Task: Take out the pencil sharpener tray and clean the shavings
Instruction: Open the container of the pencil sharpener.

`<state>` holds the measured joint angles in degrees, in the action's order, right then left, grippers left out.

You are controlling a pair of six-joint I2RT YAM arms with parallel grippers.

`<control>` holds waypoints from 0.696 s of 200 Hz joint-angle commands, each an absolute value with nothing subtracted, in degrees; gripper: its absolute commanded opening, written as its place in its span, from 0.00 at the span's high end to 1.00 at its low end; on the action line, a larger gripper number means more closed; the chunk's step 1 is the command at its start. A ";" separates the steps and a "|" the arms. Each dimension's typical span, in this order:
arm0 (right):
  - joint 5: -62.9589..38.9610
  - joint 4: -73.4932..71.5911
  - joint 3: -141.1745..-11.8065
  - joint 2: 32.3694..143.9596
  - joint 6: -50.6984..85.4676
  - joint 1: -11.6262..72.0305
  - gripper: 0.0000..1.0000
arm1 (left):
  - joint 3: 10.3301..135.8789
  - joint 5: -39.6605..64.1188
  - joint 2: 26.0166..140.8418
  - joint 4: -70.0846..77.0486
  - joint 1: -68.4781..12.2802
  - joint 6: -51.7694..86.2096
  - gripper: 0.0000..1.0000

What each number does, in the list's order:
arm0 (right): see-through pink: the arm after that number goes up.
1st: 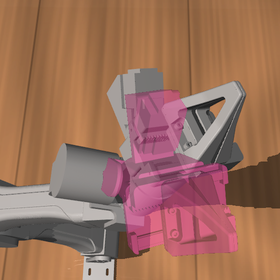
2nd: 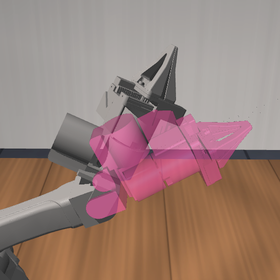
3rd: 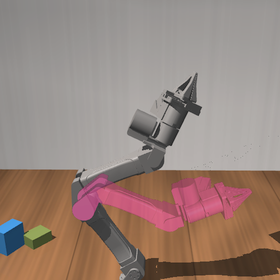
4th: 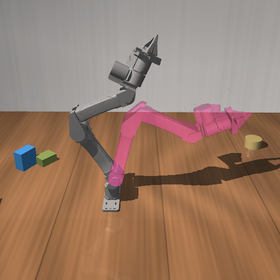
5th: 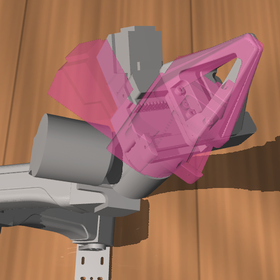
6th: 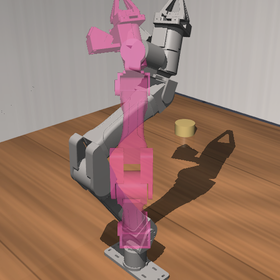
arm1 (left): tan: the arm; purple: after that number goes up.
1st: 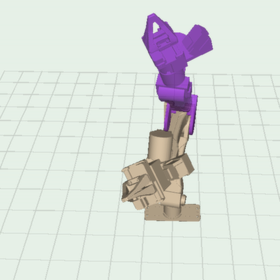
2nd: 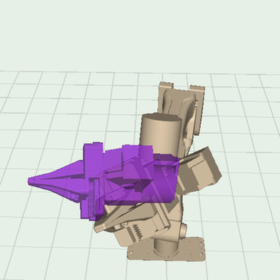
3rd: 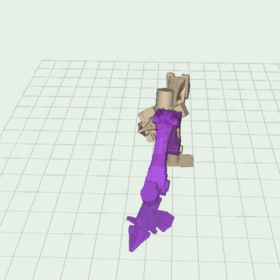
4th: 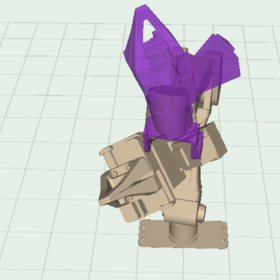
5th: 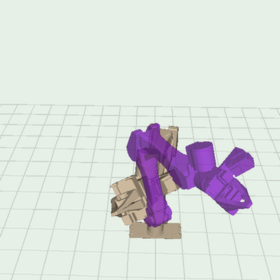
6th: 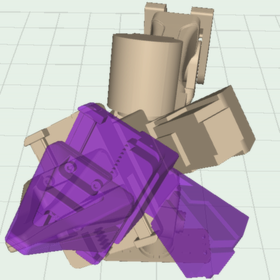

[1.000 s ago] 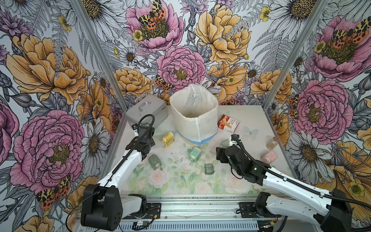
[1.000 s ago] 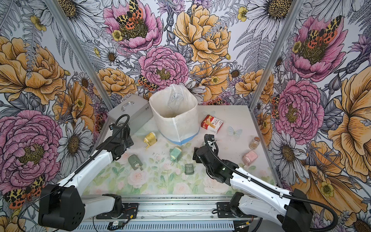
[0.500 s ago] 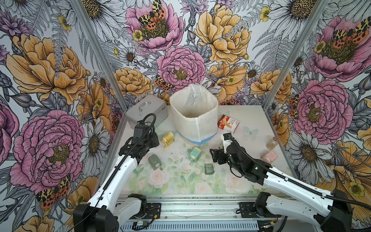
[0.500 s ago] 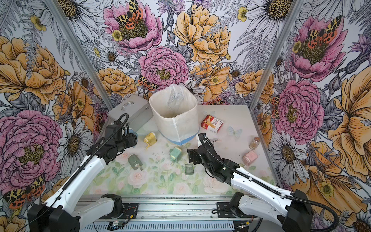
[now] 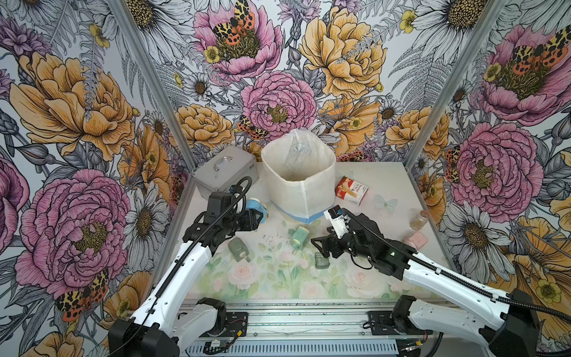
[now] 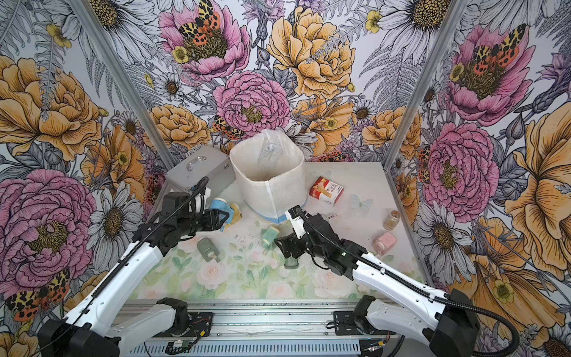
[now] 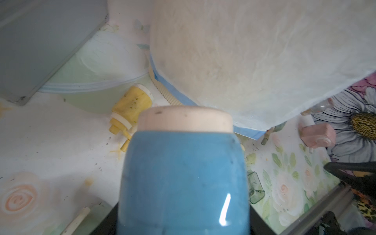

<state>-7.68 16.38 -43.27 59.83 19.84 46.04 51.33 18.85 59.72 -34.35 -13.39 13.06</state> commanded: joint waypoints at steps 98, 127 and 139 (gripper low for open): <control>-33.86 15.50 -47.27 59.16 14.88 40.92 0.14 | 51.07 37.12 57.15 -30.31 -25.74 7.14 1.00; -37.78 16.79 -47.63 57.65 14.79 40.22 0.15 | 49.74 37.47 55.35 -30.40 -31.61 3.45 1.00; -39.53 17.82 -47.89 56.73 14.78 39.87 0.15 | 49.08 36.21 54.32 -30.96 -34.11 2.13 1.00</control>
